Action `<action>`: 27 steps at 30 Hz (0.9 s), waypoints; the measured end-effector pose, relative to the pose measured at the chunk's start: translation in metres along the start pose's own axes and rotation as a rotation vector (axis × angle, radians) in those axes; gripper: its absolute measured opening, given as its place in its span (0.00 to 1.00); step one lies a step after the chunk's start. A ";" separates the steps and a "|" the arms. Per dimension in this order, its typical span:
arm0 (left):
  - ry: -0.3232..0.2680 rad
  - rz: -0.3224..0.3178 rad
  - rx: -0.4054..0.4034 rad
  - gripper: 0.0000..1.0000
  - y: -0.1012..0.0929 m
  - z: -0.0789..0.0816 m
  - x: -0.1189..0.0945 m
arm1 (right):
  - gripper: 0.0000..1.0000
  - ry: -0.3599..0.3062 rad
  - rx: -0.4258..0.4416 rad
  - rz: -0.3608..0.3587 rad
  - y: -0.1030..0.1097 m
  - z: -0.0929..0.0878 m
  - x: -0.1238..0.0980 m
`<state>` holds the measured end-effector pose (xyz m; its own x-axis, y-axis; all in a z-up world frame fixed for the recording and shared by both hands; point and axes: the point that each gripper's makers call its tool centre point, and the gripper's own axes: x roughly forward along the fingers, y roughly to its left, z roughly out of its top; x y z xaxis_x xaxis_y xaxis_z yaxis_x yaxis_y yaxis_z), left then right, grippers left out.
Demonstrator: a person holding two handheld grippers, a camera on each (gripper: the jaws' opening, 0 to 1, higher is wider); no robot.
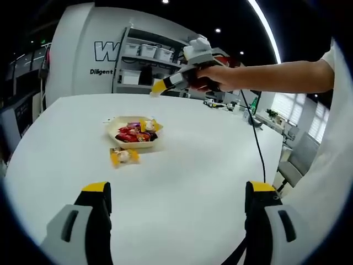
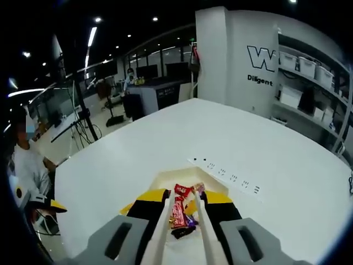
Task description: Place the target food into the container with the food tongs after gripping and lifting it, then release it inside without dropping or visibly crushing the food.
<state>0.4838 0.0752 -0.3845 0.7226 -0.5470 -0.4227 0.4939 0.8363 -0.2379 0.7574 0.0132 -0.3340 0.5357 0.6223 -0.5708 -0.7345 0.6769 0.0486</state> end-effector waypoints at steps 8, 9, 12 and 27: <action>-0.002 0.002 0.000 0.98 -0.001 0.001 -0.001 | 0.20 -0.024 0.012 0.028 0.012 -0.006 -0.007; -0.002 0.002 0.000 0.98 -0.001 0.001 -0.002 | 0.20 -0.021 0.007 0.030 0.016 -0.009 -0.009; -0.003 0.002 0.002 0.98 -0.002 0.001 -0.002 | 0.21 -0.023 -0.002 0.053 0.018 -0.016 -0.006; -0.002 0.006 0.001 0.98 -0.002 -0.002 -0.005 | 0.23 -0.055 -0.051 0.173 0.047 -0.043 0.005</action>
<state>0.4783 0.0766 -0.3841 0.7267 -0.5417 -0.4224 0.4900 0.8397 -0.2339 0.7073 0.0311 -0.3693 0.4203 0.7490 -0.5121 -0.8370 0.5380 0.0998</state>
